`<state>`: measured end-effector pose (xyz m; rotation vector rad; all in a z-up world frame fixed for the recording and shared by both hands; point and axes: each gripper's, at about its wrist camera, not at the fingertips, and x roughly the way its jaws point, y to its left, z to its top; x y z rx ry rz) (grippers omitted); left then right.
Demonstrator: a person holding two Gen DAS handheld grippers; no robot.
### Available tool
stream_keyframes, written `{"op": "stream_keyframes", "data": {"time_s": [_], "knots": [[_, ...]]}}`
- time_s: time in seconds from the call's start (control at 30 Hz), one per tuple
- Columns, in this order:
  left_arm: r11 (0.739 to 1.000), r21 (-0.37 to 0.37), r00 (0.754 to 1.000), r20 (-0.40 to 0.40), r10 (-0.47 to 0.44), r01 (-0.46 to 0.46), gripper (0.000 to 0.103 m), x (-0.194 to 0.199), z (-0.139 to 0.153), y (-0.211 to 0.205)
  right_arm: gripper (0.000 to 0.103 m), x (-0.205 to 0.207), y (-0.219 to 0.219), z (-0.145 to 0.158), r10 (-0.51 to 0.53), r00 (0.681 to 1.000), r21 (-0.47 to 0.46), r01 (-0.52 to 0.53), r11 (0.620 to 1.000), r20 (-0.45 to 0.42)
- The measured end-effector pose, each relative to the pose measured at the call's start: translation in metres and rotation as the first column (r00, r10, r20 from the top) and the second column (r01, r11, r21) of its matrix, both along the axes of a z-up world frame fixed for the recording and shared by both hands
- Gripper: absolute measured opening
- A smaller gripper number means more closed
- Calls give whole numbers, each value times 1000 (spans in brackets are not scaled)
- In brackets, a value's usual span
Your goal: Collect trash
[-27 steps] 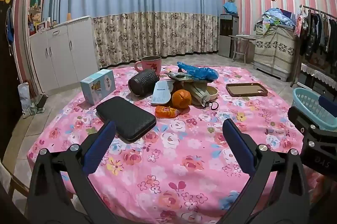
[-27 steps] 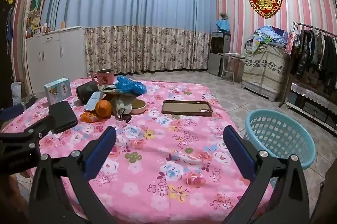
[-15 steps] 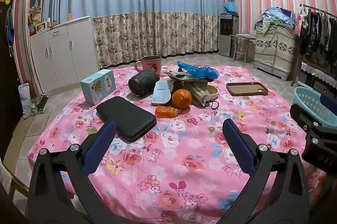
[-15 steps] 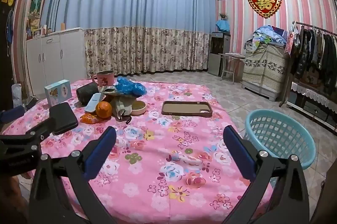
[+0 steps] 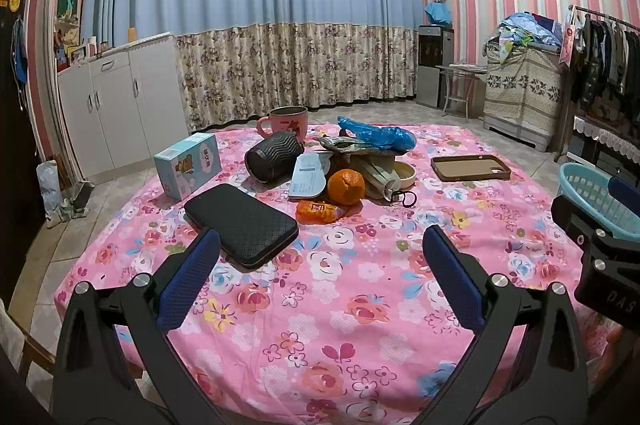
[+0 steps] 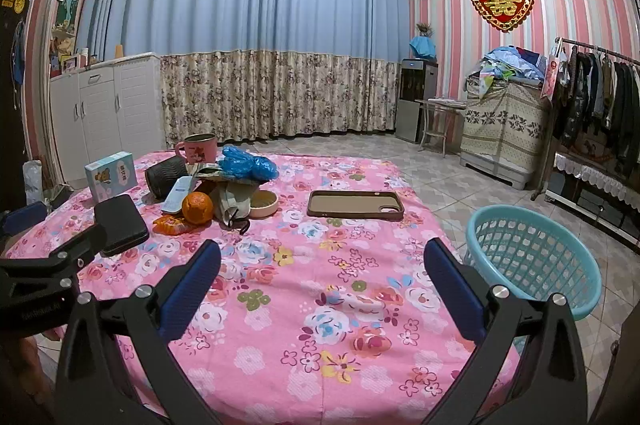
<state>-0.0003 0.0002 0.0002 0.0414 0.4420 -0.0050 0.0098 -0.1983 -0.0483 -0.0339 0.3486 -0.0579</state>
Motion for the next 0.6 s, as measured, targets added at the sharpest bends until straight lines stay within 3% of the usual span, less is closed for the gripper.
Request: {"op": "stream_keyframes", "data": {"time_s": [0.6], "knots": [[1000,7,1000,0,0,0,98,0,0,0,99,-7,-4,6,0,1000,10,0,1000,1]]}}
